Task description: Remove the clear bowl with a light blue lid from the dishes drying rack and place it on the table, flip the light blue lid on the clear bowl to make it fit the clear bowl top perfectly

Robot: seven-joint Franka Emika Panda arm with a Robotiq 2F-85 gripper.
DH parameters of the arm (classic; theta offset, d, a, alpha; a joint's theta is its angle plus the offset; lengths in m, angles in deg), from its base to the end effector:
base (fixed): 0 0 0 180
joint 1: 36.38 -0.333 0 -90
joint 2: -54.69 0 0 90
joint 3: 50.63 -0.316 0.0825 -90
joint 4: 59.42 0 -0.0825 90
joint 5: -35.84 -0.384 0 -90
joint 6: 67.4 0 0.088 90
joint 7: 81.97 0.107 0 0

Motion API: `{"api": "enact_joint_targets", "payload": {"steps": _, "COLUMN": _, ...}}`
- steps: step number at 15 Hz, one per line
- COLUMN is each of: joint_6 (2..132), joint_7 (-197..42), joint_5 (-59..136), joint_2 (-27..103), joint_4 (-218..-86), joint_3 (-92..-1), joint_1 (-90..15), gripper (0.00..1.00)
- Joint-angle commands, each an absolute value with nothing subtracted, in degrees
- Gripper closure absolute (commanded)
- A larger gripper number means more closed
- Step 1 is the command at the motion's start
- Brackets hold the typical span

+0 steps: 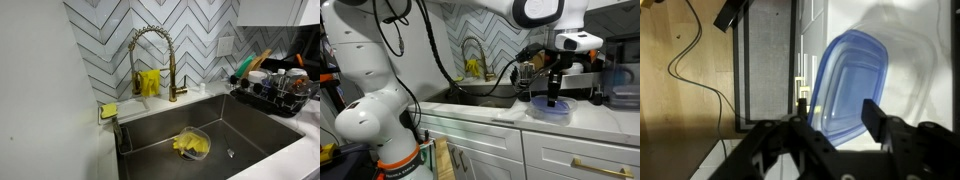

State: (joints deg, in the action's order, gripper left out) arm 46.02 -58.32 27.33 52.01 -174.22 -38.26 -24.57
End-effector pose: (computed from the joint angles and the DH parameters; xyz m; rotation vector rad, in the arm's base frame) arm 0.5118 -0.2184 0.4290 -2.7160 1.3099 0.1038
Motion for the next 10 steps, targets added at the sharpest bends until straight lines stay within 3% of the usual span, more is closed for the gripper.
{"api": "enact_joint_targets", "payload": {"steps": 1, "joint_6": 49.09, "joint_7": -58.07, "joint_5": 25.48, "joint_2": 52.82, "joint_4": -175.97, "joint_3": -38.19, "joint_1": -24.42, "gripper": 0.72}}
{"api": "enact_joint_targets", "payload": {"steps": 4, "joint_6": 51.67, "joint_7": -58.33, "joint_5": 24.6, "joint_2": 53.16, "joint_4": -175.79, "joint_3": -38.3, "joint_1": -24.49, "gripper": 0.96}}
{"api": "enact_joint_targets", "payload": {"steps": 5, "joint_6": 52.47, "joint_7": -58.32, "joint_5": 24.29, "joint_2": 53.22, "joint_4": -175.64, "joint_3": -38.37, "joint_1": -24.56, "gripper": 0.99}}
{"api": "enact_joint_targets", "payload": {"steps": 10, "joint_6": 55.41, "joint_7": -59.32, "joint_5": 23.12, "joint_2": 53.47, "joint_4": -173.58, "joint_3": -39.67, "joint_1": -25.67, "gripper": 0.98}}
